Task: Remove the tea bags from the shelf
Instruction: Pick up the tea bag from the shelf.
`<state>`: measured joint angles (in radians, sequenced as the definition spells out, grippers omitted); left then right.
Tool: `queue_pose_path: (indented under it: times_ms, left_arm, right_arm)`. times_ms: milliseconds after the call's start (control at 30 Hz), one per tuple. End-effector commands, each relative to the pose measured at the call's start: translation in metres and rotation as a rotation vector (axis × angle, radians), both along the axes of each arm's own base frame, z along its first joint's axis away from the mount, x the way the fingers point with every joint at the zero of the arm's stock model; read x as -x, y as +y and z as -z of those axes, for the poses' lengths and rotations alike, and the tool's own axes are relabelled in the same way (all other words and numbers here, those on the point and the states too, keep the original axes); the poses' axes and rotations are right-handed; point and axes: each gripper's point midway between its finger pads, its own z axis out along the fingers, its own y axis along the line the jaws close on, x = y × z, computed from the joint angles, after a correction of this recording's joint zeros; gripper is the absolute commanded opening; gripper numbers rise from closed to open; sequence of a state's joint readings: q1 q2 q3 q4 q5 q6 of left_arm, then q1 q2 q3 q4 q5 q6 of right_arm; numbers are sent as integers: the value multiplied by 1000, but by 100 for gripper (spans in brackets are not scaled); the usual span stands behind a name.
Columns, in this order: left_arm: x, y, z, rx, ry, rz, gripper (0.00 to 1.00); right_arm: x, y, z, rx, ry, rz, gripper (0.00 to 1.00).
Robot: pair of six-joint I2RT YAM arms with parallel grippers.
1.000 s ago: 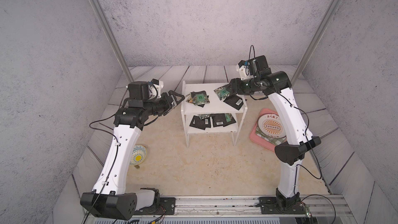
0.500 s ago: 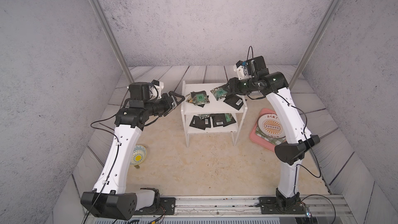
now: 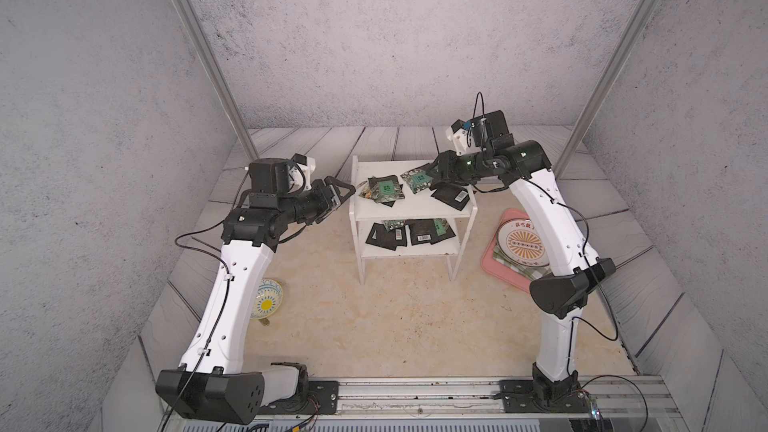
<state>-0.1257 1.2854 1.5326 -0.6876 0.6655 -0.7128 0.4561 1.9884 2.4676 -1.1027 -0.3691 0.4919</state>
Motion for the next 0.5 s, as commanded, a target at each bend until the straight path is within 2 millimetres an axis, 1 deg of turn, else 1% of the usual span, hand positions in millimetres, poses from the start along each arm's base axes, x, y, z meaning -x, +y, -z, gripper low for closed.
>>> queue_pose_path:
  times_ms: [0,100,200,267,333,400,433,467]
  left_arm:
    - [0,0,-10,-18,-34,10,67]
    - [-1,-1,-9,-13,-34,10,67]
    - [-1,-2,-8,-10,-28,13,67]
    - [0,-2,-7,-9,-28,14,67]
    - [-1,-2,-6,-10,-24,14,67]
    - [-1,-2,-5,-11,-23,15,67]
    - [-1,-2,-4,-12,-20,16,67]
    - [-1,-2,-4,-13,-20,14,67]
  right_arm:
    - [0,3,17,4,56,-9,44]
    - [0,8,12,-35,60,-14,42]
    - [0,14,7,-81,65,-24,37]
    - [-2,14,6,-87,63,-19,32]
    - [-3,13,8,-82,64,-9,24]
    - [-4,13,9,-83,67,-7,20]
    - [-4,13,8,-86,64,-5,16]
    - [-3,13,7,-89,62,-5,15]
